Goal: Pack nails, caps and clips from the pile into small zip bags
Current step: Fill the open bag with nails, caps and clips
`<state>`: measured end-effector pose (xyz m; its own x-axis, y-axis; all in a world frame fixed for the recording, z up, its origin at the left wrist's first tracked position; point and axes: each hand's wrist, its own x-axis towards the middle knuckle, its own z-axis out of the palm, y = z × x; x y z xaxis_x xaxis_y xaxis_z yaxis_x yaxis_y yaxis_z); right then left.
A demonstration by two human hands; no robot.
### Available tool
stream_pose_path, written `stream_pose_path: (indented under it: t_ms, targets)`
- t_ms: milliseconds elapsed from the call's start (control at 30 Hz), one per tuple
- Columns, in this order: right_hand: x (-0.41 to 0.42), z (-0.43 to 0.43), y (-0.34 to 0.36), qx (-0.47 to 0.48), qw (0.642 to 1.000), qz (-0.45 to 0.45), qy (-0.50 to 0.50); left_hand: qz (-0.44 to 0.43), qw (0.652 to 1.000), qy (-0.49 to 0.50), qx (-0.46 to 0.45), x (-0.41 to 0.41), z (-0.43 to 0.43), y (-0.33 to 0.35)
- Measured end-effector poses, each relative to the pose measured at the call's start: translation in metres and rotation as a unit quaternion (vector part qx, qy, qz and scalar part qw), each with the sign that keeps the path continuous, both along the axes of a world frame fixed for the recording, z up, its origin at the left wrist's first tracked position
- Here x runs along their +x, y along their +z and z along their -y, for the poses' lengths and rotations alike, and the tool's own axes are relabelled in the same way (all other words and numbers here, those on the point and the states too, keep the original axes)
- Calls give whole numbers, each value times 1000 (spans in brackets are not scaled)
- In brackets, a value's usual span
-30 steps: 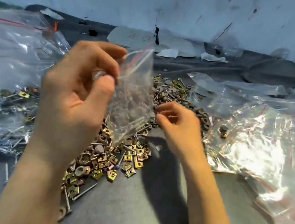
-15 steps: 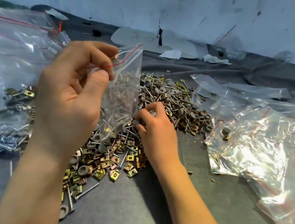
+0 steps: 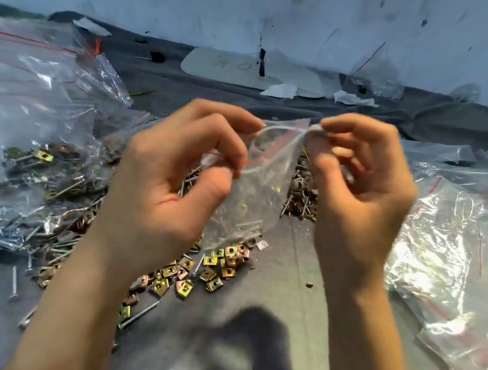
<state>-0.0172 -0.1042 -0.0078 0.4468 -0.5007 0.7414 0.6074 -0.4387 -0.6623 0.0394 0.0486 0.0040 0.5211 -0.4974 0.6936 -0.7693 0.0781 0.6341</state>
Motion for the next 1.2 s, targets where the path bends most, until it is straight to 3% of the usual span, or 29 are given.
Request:
stream_pose_path:
  t_ms: [100,267,533,633,700,767,900,1067,1200]
  targets:
    - [-18,3,18,-52,998,32,-15,2,999,-33,18,-2,4,-1]
    - [-21,3,15,-222,969,-83,-69,7,999,-41,29,-2,7,-3]
    - [-18,11,11,-92,988,-120,-10,7,999,-22,42,-1,9,-5]
    - [-13,17,5,-27,992,-118,-34,-4,999,-5,35,0,7,-4]
    - [-8,24,-4,8,984,-168,-61,-10,1000,7,28,2,5,-4]
    - [-2,30,-18,5,956,-286,-67,-15,1000,17,20,4,2,-4]
    - [9,28,-39,-94,859,-504,1,-16,999,48,2,8,-2,-3]
    - [17,4,-48,-201,789,-579,38,-3,995,94,-22,13,-12,-1]
    - [19,-2,-47,-227,779,-584,28,-5,995,101,-22,14,-15,-1]
